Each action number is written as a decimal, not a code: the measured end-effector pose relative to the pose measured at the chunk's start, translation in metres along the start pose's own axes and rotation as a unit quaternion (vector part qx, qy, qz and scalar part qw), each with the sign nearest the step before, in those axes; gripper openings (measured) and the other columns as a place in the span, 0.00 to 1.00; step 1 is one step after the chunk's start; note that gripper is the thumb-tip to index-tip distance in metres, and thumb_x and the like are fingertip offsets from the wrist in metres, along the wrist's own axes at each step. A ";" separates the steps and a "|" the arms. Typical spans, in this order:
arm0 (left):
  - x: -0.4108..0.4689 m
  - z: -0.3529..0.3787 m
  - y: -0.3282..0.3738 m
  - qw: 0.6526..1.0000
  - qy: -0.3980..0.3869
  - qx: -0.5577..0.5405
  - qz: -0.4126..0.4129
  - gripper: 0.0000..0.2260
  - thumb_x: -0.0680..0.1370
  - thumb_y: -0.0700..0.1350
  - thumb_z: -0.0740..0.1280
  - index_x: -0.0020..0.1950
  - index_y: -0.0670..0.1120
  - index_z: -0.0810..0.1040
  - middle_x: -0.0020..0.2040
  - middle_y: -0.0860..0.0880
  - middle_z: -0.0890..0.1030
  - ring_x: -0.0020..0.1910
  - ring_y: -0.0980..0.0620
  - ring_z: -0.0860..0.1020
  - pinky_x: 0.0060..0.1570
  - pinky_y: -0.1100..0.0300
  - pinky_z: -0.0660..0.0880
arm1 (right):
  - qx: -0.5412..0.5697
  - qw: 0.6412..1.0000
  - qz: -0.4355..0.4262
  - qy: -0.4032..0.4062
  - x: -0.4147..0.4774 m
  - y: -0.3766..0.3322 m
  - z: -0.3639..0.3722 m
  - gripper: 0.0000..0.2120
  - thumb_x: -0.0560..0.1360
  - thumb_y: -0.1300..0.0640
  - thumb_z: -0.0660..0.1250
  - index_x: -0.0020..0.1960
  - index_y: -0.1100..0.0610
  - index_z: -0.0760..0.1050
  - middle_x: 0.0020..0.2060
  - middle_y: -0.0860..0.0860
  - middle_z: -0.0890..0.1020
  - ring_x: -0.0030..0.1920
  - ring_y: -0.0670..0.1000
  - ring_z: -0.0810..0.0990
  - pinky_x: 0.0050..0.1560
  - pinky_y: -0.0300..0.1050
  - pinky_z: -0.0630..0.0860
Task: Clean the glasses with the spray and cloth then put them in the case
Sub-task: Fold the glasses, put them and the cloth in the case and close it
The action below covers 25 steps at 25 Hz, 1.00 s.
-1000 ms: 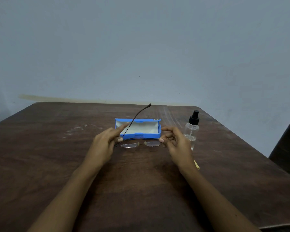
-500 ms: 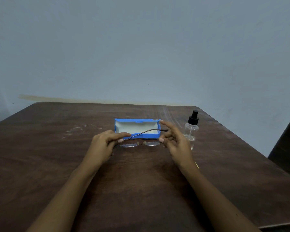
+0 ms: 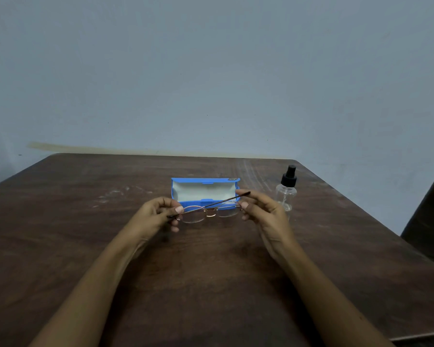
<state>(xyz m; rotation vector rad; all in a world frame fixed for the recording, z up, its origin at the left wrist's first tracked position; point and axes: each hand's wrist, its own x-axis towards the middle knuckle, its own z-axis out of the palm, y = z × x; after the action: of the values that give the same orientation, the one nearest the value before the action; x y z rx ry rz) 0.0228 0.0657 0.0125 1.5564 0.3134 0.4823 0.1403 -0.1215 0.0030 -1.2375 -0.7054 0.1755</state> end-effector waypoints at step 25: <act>-0.003 -0.002 -0.001 0.996 0.040 -0.061 -0.057 0.07 0.75 0.34 0.62 0.38 0.39 0.73 0.35 0.43 0.75 0.24 0.60 0.78 0.28 0.67 0.78 | -0.009 0.991 0.116 0.072 -0.005 0.010 0.007 0.07 0.71 0.71 0.65 0.41 0.60 0.76 0.34 0.55 0.79 0.27 0.40 0.77 0.33 0.29 0.75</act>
<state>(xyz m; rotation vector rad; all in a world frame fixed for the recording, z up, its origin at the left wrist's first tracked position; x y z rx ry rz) 0.0195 0.0666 0.0107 1.3956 0.4244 0.4660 0.1351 -0.1150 -0.0066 -1.3350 -0.4373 0.2681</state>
